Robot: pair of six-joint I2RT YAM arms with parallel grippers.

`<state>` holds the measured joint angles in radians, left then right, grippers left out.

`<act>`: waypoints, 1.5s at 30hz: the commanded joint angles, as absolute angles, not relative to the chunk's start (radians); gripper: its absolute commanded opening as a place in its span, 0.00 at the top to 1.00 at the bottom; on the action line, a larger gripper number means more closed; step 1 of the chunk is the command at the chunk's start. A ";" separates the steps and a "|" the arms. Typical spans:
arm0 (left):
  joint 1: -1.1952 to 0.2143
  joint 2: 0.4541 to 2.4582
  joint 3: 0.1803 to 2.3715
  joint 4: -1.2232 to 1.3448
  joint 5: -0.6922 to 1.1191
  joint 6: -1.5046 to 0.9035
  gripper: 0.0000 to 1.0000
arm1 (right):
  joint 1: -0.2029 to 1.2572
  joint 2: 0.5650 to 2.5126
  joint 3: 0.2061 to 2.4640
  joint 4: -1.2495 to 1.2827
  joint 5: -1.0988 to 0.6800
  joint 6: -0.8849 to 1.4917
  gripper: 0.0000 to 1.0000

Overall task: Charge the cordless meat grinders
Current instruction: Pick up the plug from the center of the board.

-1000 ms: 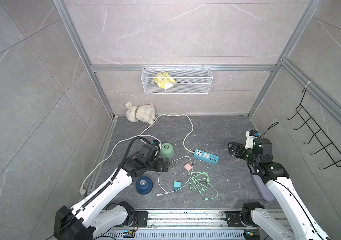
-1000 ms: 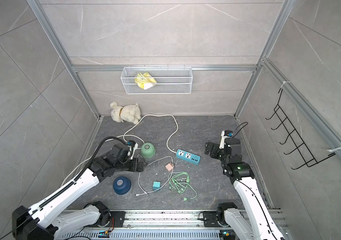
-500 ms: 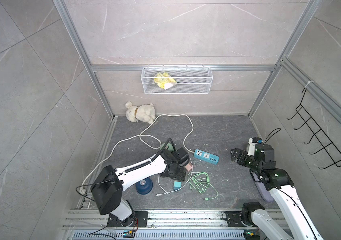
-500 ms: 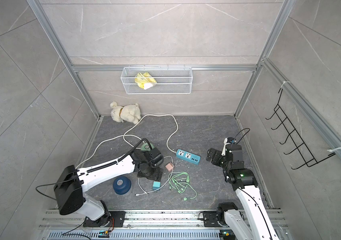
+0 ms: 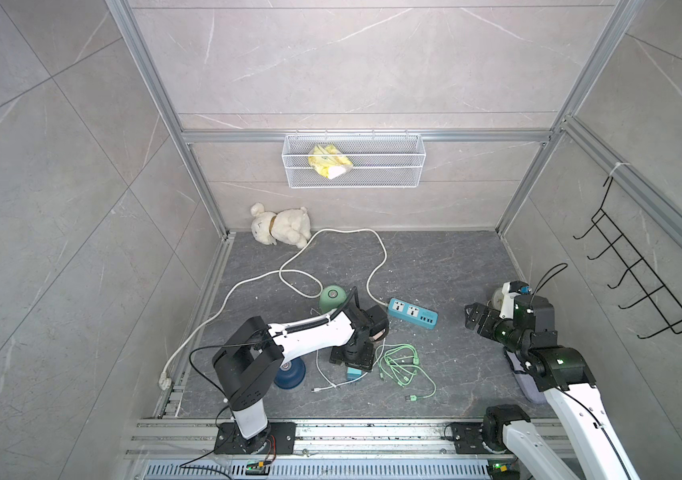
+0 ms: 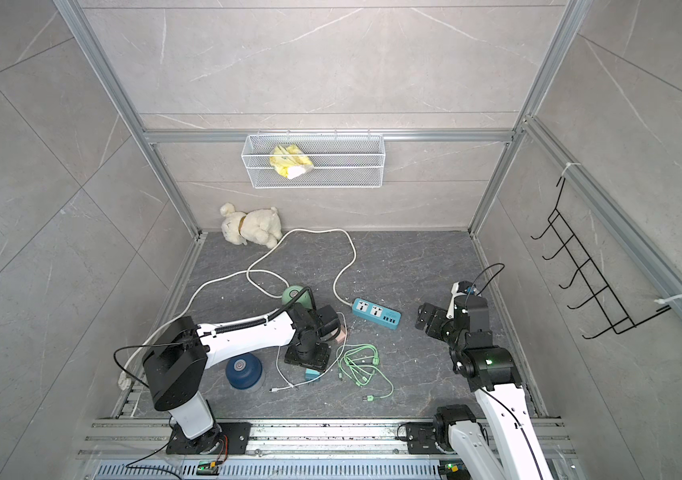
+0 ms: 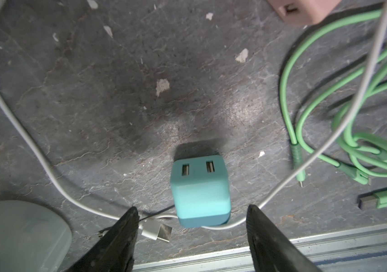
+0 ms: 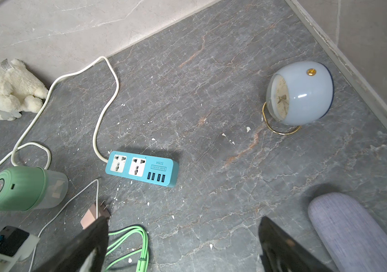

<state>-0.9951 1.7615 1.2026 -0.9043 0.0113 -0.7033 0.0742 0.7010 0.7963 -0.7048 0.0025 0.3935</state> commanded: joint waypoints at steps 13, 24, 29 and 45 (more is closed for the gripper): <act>-0.994 1.814 1.129 -0.806 0.048 -0.632 0.43 | 0.074 0.689 0.795 -0.734 0.025 0.413 0.00; -0.993 1.778 1.078 -0.741 0.014 -0.583 0.62 | 0.075 0.692 0.787 -0.727 0.025 0.435 0.01; -0.994 1.645 1.066 -0.656 -0.082 -0.495 0.73 | 0.074 0.761 0.835 -0.751 -0.069 0.454 0.02; -0.995 1.328 0.753 0.195 0.087 0.260 0.87 | 0.275 1.002 1.016 -0.908 -0.544 0.481 0.18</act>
